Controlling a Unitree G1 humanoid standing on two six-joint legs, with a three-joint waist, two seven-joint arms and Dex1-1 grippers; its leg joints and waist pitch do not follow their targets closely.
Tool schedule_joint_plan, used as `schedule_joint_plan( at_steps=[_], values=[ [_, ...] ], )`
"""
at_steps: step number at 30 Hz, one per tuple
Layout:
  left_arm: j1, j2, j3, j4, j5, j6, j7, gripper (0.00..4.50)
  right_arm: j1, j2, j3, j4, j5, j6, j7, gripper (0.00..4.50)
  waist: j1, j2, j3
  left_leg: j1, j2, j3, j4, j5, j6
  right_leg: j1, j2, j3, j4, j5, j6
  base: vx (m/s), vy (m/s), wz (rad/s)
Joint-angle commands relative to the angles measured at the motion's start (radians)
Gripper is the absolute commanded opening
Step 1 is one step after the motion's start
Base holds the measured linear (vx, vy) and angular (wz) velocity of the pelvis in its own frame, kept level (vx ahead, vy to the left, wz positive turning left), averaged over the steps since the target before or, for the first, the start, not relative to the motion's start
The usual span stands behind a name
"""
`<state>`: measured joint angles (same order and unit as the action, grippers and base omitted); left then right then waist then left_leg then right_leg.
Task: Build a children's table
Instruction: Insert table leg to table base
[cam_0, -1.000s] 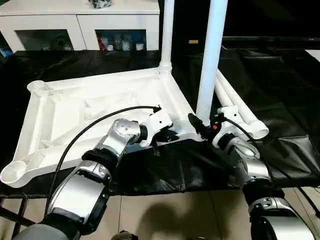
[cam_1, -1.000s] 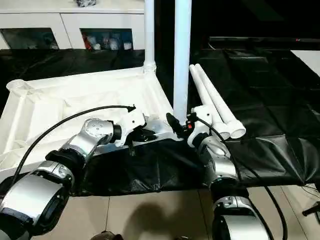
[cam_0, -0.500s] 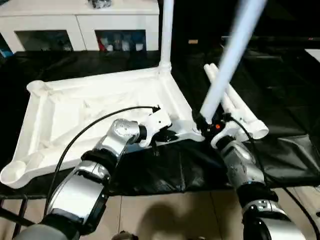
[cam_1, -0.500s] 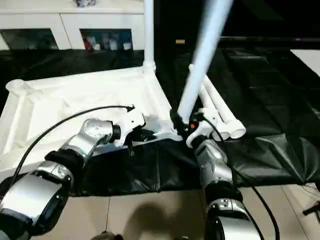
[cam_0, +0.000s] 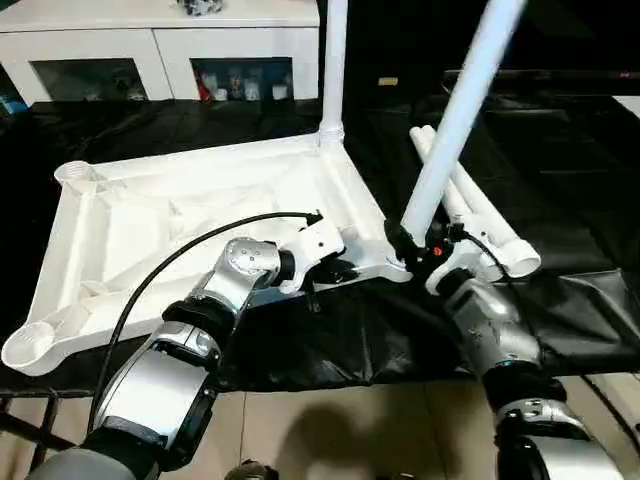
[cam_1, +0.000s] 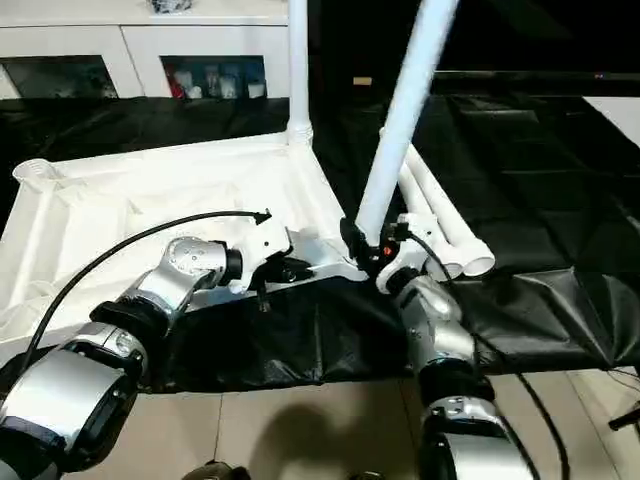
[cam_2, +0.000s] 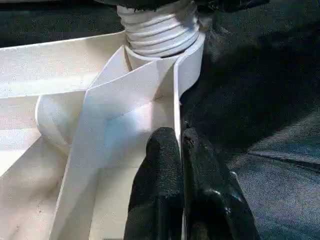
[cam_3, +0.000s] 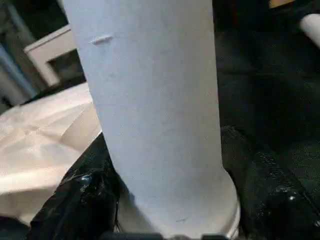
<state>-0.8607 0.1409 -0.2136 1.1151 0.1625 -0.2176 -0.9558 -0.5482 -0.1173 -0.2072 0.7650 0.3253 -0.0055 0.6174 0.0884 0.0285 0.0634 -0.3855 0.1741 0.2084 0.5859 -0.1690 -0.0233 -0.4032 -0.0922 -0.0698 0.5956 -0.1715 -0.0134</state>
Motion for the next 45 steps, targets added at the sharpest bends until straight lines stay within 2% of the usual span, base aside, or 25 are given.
schedule_joint_plan(
  at_steps=[1,2,3,4,5,6,8,12,14,17,18,19,21,23,24,25,26,27,29,32,34,38,39,43,45],
  values=[
    [0.014,0.022,0.022,0.002,-0.024,0.006,-0.023,0.44,-0.009,-0.034,-0.012,-0.09,0.032,0.035,0.051,2.59,0.005,-0.012,-0.074,0.022,0.065,-0.03,-0.075,-0.275,0.036,0.045,-0.076,0.046,-0.072,-0.213,-0.243,0.0,0.0,0.0],
    [0.013,0.023,0.024,-0.001,-0.028,0.009,-0.035,0.55,-0.011,-0.041,-0.01,-0.108,0.045,0.054,0.074,2.59,0.008,-0.012,-0.074,0.02,0.064,-0.03,-0.073,-0.257,0.046,0.048,-0.076,0.046,-0.069,-0.2,-0.245,0.0,0.0,0.0],
    [0.013,0.026,0.023,-0.005,-0.03,0.009,-0.044,0.61,-0.015,-0.052,-0.006,-0.137,0.068,0.082,0.11,2.59,0.012,-0.011,-0.077,0.017,0.064,-0.028,-0.069,-0.206,0.074,0.05,-0.076,0.044,-0.064,-0.157,-0.25,0.0,0.0,0.0],
    [0.013,0.026,0.022,-0.006,-0.03,0.009,-0.047,0.61,-0.016,-0.054,-0.007,-0.14,0.072,0.087,0.114,2.59,0.014,-0.01,-0.077,0.017,0.064,-0.028,-0.068,-0.194,0.08,0.05,-0.076,0.043,-0.063,-0.145,-0.252,0.0,0.0,0.0],
    [0.017,0.031,0.025,-0.016,-0.041,-0.004,-0.081,0.73,-0.025,-0.074,-0.01,-0.17,0.12,0.14,0.165,2.59,0.012,-0.013,-0.077,0.016,0.063,-0.027,-0.066,-0.179,0.092,0.05,-0.074,0.042,-0.062,-0.13,-0.256,0.0,0.0,0.0],
    [0.018,0.032,0.028,-0.018,-0.047,-0.01,-0.09,0.85,-0.027,-0.081,-0.011,-0.178,0.134,0.156,0.18,2.59,0.014,-0.011,-0.079,0.015,0.064,-0.027,-0.064,-0.165,0.102,0.051,-0.076,0.041,-0.059,-0.118,-0.262,0.0,0.0,0.0],
    [0.019,0.034,0.038,-0.023,-0.063,-0.016,-0.111,0.97,-0.031,-0.094,-0.01,-0.185,0.149,0.175,0.209,2.59,0.015,-0.013,-0.079,0.016,0.064,-0.026,-0.063,-0.161,0.107,0.05,-0.074,0.04,-0.059,-0.116,-0.266,0.0,0.0,0.0],
    [0.008,0.037,0.103,-0.053,-0.16,0.006,-0.194,1.37,-0.033,-0.128,-0.002,-0.221,0.174,0.261,0.287,2.59,0.02,-0.011,-0.079,0.017,0.064,-0.025,-0.061,-0.158,0.101,0.046,-0.074,0.038,-0.057,-0.125,-0.281,0.0,0.0,0.0],
    [-0.022,0.036,0.175,-0.08,-0.258,0.095,-0.259,1.46,-0.032,-0.155,0.013,-0.255,0.206,0.34,0.339,2.59,0.028,-0.014,-0.08,0.018,0.065,-0.022,-0.06,-0.15,0.097,0.047,-0.072,0.038,-0.052,-0.109,-0.296,0.0,0.0,0.0],
    [-0.118,0.045,0.305,-0.116,-0.442,0.375,-0.364,1.72,-0.039,-0.208,0.065,-0.274,0.203,0.41,0.423,2.59,0.035,-0.015,-0.079,0.023,0.061,-0.019,-0.056,-0.155,0.077,0.042,-0.073,0.037,-0.047,-0.136,-0.303,0.0,0.0,0.0],
    [-0.17,0.051,0.341,-0.111,-0.498,0.522,-0.396,1.74,-0.047,-0.233,0.085,-0.278,0.214,0.46,0.473,2.59,0.037,-0.019,-0.076,0.02,0.06,-0.019,-0.055,-0.158,0.069,0.042,-0.074,0.038,-0.048,-0.164,-0.303,0.0,0.0,0.0],
    [-0.184,0.045,0.354,-0.108,-0.514,0.546,-0.391,1.81,-0.05,-0.24,0.093,-0.282,0.221,0.48,0.494,2.59,0.042,-0.017,-0.077,0.022,0.06,-0.021,-0.054,-0.159,0.066,0.041,-0.074,0.037,-0.048,-0.174,-0.302,0.0,0.0,0.0],
    [-0.222,0.024,0.394,-0.087,-0.559,0.609,-0.354,2.15,-0.046,-0.264,0.125,-0.309,0.234,0.541,0.563,2.59,0.046,-0.024,-0.072,0.019,0.063,-0.023,-0.054,-0.17,0.068,0.042,-0.078,0.04,-0.056,-0.195,-0.29,0.0,0.0,0.0],
    [-0.232,0.013,0.409,-0.086,-0.583,0.636,-0.345,2.18,-0.039,-0.275,0.144,-0.327,0.235,0.562,0.593,2.59,0.052,-0.026,-0.075,0.016,0.061,-0.023,-0.05,-0.138,0.082,0.046,-0.077,0.04,-0.051,-0.159,-0.286,0.0,0.0,0.0],
    [-0.238,-0.002,0.42,-0.105,-0.616,0.679,-0.342,2.26,-0.028,-0.288,0.167,-0.355,0.245,0.6,0.625,2.59,0.055,-0.033,-0.076,0.014,0.059,-0.022,-0.048,-0.117,0.096,0.048,-0.076,0.04,-0.049,-0.136,-0.285,0.0,0.0,0.0],
    [-0.238,-0.002,0.42,-0.105,-0.616,0.679,-0.342,2.52,-0.028,-0.288,0.167,-0.355,0.245,0.6,0.625,2.59,0.057,-0.032,-0.077,0.014,0.059,-0.022,-0.047,-0.107,0.1,0.05,-0.077,0.04,-0.046,-0.122,-0.286,0.0,0.0,0.0],
    [-0.239,-0.009,0.423,-0.119,-0.629,0.703,-0.341,2.52,-0.024,-0.294,0.174,-0.367,0.252,0.62,0.636,2.59,0.06,-0.031,-0.08,0.014,0.06,-0.024,-0.046,-0.093,0.106,0.049,-0.078,0.039,-0.045,-0.111,-0.287,0.0,0.0,0.0],
    [-0.237,-0.028,0.42,-0.164,-0.654,0.789,-0.351,2.58,-0.016,-0.305,0.192,-0.39,0.269,0.661,0.661,2.59,0.061,-0.036,-0.083,0.011,0.059,-0.023,-0.041,-0.06,0.122,0.05,-0.075,0.038,-0.036,-0.068,-0.293,0.0,0.0,0.0],
    [-0.229,-0.054,0.416,-0.21,-0.676,0.852,-0.349,2.64,-0.015,-0.309,0.205,-0.403,0.274,0.688,0.676,2.59,0.064,-0.036,-0.082,0.007,0.06,-0.024,-0.038,-0.051,0.134,0.048,-0.076,0.037,-0.037,-0.058,-0.301,0.0,0.0,0.0],
    [-0.213,-0.081,0.418,-0.268,-0.715,0.898,-0.356,2.98,-0.016,-0.312,0.207,-0.406,0.277,0.708,0.683,2.59,0.065,-0.034,-0.078,0.009,0.061,-0.024,-0.039,-0.09,0.114,0.046,-0.077,0.037,-0.046,-0.125,-0.295,0.0,0.0,0.0],
    [-0.2,-0.09,0.417,-0.304,-0.735,0.911,-0.361,3.21,-0.015,-0.316,0.208,-0.41,0.278,0.72,0.687,2.59,0.063,-0.038,-0.075,0.008,0.059,-0.025,-0.041,-0.115,0.1,0.047,-0.076,0.038,-0.052,-0.174,-0.278,0.0,0.0,0.0],
    [-0.16,-0.094,0.39,-0.397,-0.769,0.96,-0.403,3.47,-0.006,-0.328,0.218,-0.43,0.283,0.751,0.694,2.59,0.061,-0.037,-0.073,0.009,0.059,-0.026,-0.042,-0.129,0.085,0.047,-0.075,0.039,-0.058,-0.226,-0.252,0.0,0.0,0.0],
    [-0.141,-0.091,0.365,-0.437,-0.766,0.981,-0.416,3.67,0.0,-0.333,0.223,-0.442,0.286,0.762,0.698,2.59,0.061,-0.036,-0.076,0.01,0.061,-0.028,-0.043,-0.119,0.082,0.048,-0.074,0.04,-0.055,-0.224,-0.247,0.0,0.0,0.0],
    [-0.115,-0.109,0.324,-0.477,-0.715,0.928,-0.375,3.93,0.009,-0.345,0.242,-0.46,0.279,0.774,0.709,2.59,0.06,-0.035,-0.077,0.01,0.06,-0.028,-0.042,-0.103,0.089,0.046,-0.07,0.039,-0.054,-0.193,-0.247,0.0,0.0,0.0],
    [-0.12,-0.119,0.325,-0.462,-0.694,0.888,-0.327,4.23,0.008,-0.344,0.245,-0.457,0.266,0.764,0.7,2.59,0.061,-0.034,-0.079,0.012,0.06,-0.027,-0.04,-0.102,0.091,0.045,-0.071,0.04,-0.053,-0.186,-0.246,0.0,0.0,0.0]
  ],
)
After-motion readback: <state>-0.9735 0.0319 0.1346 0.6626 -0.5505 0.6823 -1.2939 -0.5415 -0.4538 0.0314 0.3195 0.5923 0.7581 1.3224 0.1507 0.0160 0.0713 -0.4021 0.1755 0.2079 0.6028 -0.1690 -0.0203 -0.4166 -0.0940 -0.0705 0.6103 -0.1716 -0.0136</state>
